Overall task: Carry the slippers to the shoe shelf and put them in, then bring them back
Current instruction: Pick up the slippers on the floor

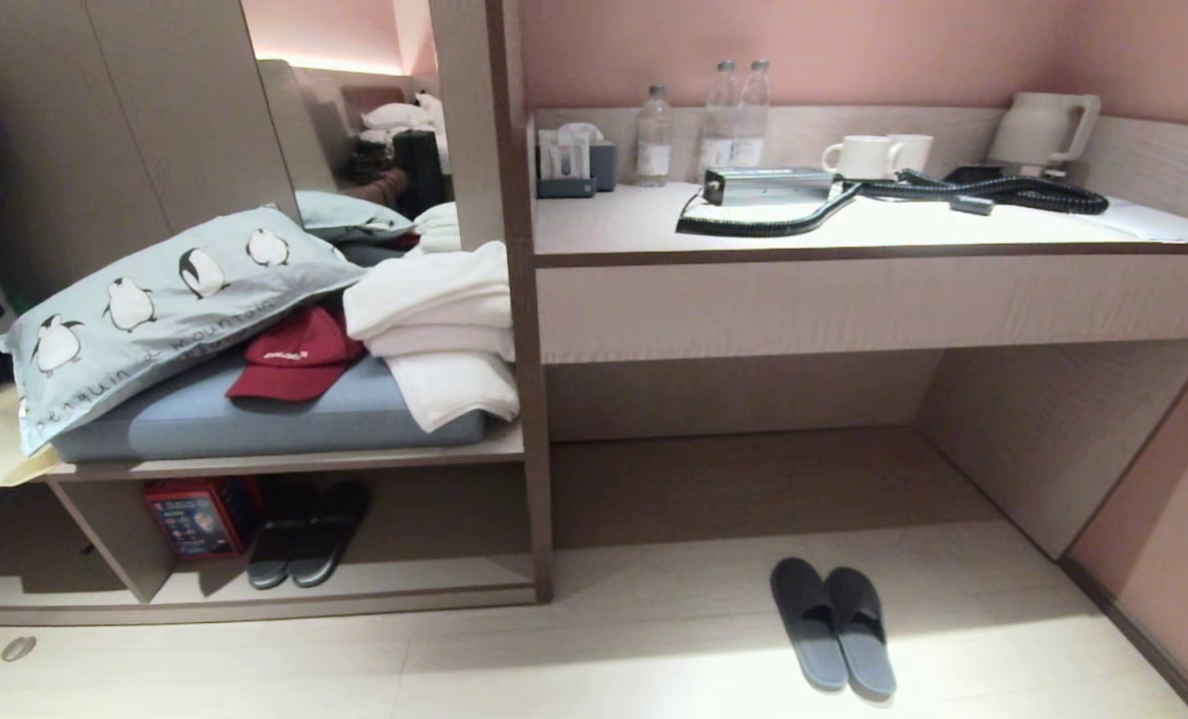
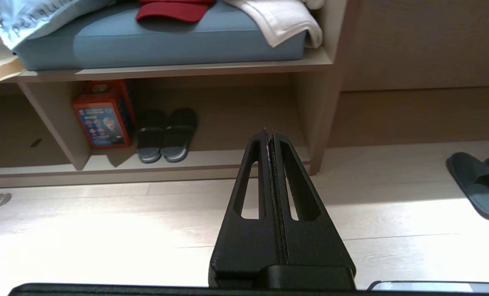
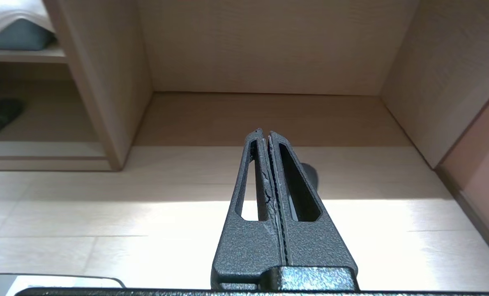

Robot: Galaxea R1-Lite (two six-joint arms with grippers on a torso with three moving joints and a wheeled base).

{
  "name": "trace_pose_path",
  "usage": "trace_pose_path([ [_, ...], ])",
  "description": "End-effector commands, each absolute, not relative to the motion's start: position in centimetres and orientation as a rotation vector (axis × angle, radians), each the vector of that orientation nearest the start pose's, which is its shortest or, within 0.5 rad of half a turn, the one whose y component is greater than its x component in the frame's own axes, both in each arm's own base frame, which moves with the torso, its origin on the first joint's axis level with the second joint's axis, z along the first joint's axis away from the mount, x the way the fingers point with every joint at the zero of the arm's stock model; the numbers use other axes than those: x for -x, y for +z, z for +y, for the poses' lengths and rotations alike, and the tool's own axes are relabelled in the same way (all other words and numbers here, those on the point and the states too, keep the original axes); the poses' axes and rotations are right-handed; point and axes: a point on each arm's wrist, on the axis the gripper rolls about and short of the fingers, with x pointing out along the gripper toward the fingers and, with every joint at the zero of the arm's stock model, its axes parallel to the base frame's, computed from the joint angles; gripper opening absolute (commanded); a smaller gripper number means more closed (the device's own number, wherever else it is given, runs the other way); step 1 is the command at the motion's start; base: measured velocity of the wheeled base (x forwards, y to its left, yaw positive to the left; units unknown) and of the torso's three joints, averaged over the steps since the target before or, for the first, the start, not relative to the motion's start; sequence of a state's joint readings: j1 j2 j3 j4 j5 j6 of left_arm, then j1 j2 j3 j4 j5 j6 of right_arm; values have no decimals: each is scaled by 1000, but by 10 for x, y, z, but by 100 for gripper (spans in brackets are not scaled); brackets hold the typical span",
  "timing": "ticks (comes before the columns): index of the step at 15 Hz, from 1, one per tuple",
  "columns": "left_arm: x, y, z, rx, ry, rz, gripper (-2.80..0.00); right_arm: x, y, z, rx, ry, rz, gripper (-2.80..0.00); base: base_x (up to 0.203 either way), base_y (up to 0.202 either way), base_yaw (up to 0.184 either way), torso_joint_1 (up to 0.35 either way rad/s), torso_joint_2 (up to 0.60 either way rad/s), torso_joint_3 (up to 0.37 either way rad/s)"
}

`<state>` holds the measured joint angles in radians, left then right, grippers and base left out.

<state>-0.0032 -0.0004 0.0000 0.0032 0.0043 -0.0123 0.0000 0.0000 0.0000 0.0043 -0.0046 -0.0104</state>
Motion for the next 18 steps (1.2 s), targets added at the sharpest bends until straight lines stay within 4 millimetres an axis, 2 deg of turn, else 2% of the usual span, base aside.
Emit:
trace_pose_path([
  [1,23,75,0,12,2,5,-280,23,75,0,11,-5,3,-280,0,-199,-2,-2,-2,2],
  [18,23,75,0,12,2,5,-280,23,75,0,11,-5,2,-280,0,-196,2,2,2,3],
])
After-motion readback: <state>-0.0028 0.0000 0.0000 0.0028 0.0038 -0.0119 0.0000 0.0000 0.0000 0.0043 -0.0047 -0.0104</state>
